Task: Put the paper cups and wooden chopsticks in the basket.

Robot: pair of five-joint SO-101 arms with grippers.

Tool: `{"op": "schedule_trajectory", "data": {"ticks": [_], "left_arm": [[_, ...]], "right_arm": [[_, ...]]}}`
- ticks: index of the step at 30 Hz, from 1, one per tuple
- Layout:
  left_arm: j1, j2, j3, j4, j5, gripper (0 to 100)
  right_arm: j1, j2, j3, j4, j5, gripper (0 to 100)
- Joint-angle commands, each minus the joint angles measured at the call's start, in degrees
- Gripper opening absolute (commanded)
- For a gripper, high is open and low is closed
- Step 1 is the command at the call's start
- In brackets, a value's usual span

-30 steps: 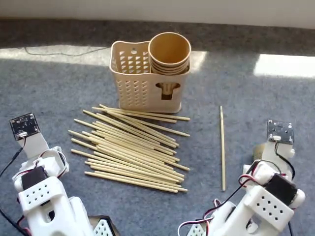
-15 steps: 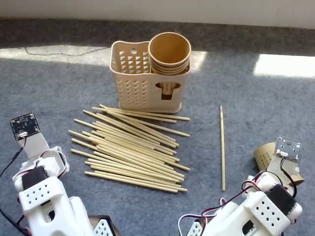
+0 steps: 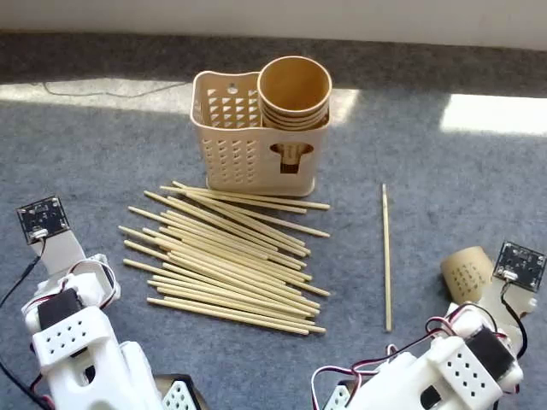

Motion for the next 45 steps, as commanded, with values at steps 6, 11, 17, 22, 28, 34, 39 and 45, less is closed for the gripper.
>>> {"op": "schedule_trajectory", "data": {"ticks": [6,11,17,22,28,34,39,45], "left_arm": [[1.89,-0.31,-1.8,-0.97,0.18,20],[1.89,-0.31,-1.8,-0.97,0.18,20],[3.3,-0.84,-2.24,-0.62,0.26,19],[3.38,-2.77,-2.68,-0.62,0.53,19],[6.64,-16.57,0.66,4.57,0.62,19],[13.67,-39.78,8.4,10.73,0.35,19],[16.13,-42.07,9.19,12.92,0.26,19],[18.15,-42.51,9.63,13.36,0.26,19]], "right_arm": [[-6.99,-0.75,9.36,-18.24,-7.38,14.8],[-7.08,-0.75,9.36,-19.12,-9.32,7.2],[-11.38,-0.75,7.96,-18.86,-9.67,0.7],[-13.58,-0.75,7.69,-18.86,-9.85,0.7],[-14.37,-0.75,4.44,-17.27,-14.07,0.6],[-14.55,-0.75,-2.77,-10.24,-14.07,0.6],[-14.55,-0.75,-6.73,-5.58,-13.63,0.6],[-16.75,-0.75,-13.05,3.03,-8.18,0.6]]}}
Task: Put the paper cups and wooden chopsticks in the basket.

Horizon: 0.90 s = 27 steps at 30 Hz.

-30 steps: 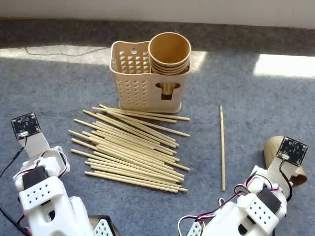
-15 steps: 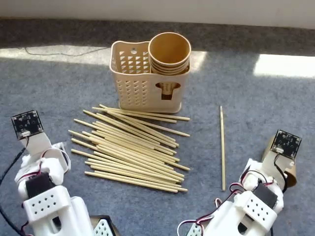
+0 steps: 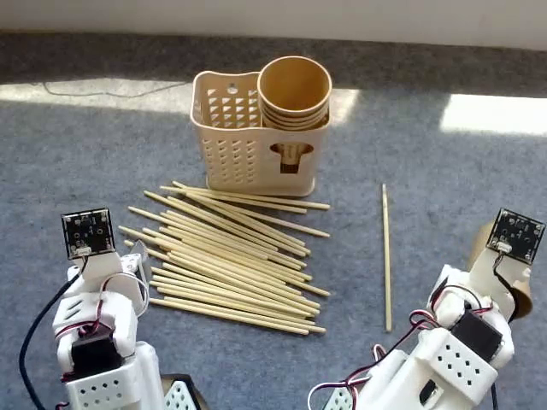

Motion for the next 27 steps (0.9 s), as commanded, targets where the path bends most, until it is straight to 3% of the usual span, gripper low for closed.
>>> {"op": "schedule_trajectory", "data": {"ticks": [1,7,16,20,27], "left_arm": [[3.56,-1.8,-0.13,0.35,0.26,19],[8.66,-2.33,1.36,0.26,0.18,19],[9.27,-2.33,8.04,0.0,0.18,19],[9.36,-2.33,8.84,0.79,0.18,19],[9.27,-2.33,8.84,12.13,0.53,19]], "right_arm": [[-3.47,-0.84,-6.99,6.37,4.75,0.6],[-10.42,-0.4,-18.95,20.62,11.96,0.6],[-20.44,-0.31,-31.96,39.87,22.15,0.6],[-20.79,-0.31,-32.22,42.42,25.23,0.6],[-20.53,5.67,-30.29,42.68,27.96,0.6]]}}
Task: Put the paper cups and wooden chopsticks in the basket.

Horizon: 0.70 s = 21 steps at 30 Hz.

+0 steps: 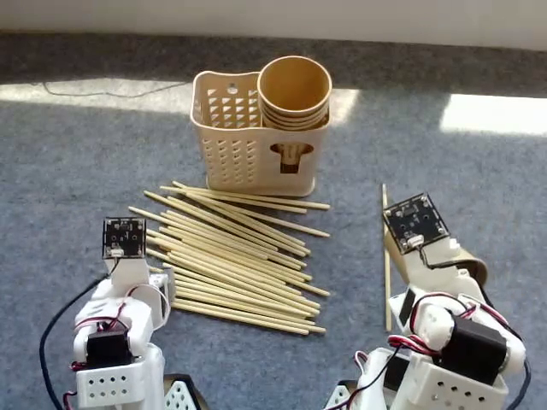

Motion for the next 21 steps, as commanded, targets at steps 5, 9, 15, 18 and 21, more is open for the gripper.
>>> {"op": "schedule_trajectory", "data": {"ticks": [5,9,15,18,21], "left_arm": [[0.66,-0.66,1.19,3.87,0.53,19],[0.66,-0.66,1.19,3.87,0.53,19],[0.66,-0.66,1.19,3.87,0.53,19],[0.66,-0.66,1.19,3.87,0.53,19],[0.66,-0.66,1.19,3.87,0.53,19]], "right_arm": [[-0.48,15.34,-1.19,1.01,1.05,0.6],[-0.48,19.56,-1.36,1.01,4.66,0.6],[-0.48,20.26,-1.36,1.01,11.25,0.9],[-0.48,20.26,-1.36,1.01,12.48,0.9],[-0.48,20.26,-0.92,1.01,12.4,0.9]]}}
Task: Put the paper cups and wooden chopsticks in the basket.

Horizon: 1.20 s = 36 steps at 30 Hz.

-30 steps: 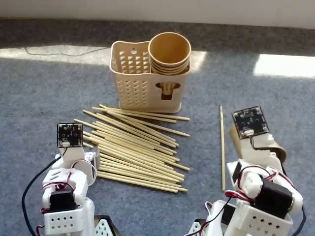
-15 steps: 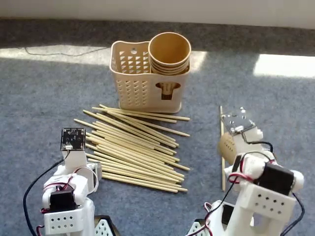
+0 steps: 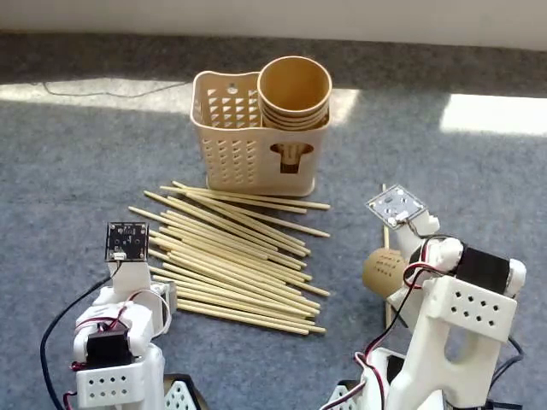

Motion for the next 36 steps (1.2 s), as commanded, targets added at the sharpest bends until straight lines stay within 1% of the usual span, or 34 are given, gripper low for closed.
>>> {"op": "schedule_trajectory", "data": {"ticks": [1,22,25,27,30,32,36], "left_arm": [[0.66,-0.66,1.19,0.26,0.53,19],[0.66,-0.66,1.19,0.26,0.53,19],[1.01,-0.66,1.19,0.26,0.53,19],[0.92,-0.66,1.19,0.26,0.53,19],[0.92,-0.66,1.19,0.26,0.53,19],[0.92,-0.66,1.19,0.26,0.53,19],[0.92,-0.66,1.19,0.26,0.53,19]], "right_arm": [[-0.48,0.22,-0.92,0.92,0.79,0.9],[-0.31,-0.22,-0.4,0.92,0.7,0.9],[-0.92,-0.13,1.36,0.84,0.79,0.9],[-2.68,0.13,1.89,0.84,0.62,0.9],[-3.91,-0.31,1.63,0.84,0.18,0.9],[-3.74,-0.31,1.19,0.84,-1.76,0.9],[-3.74,-0.31,-3.38,0.92,-2.37,0.9]]}}
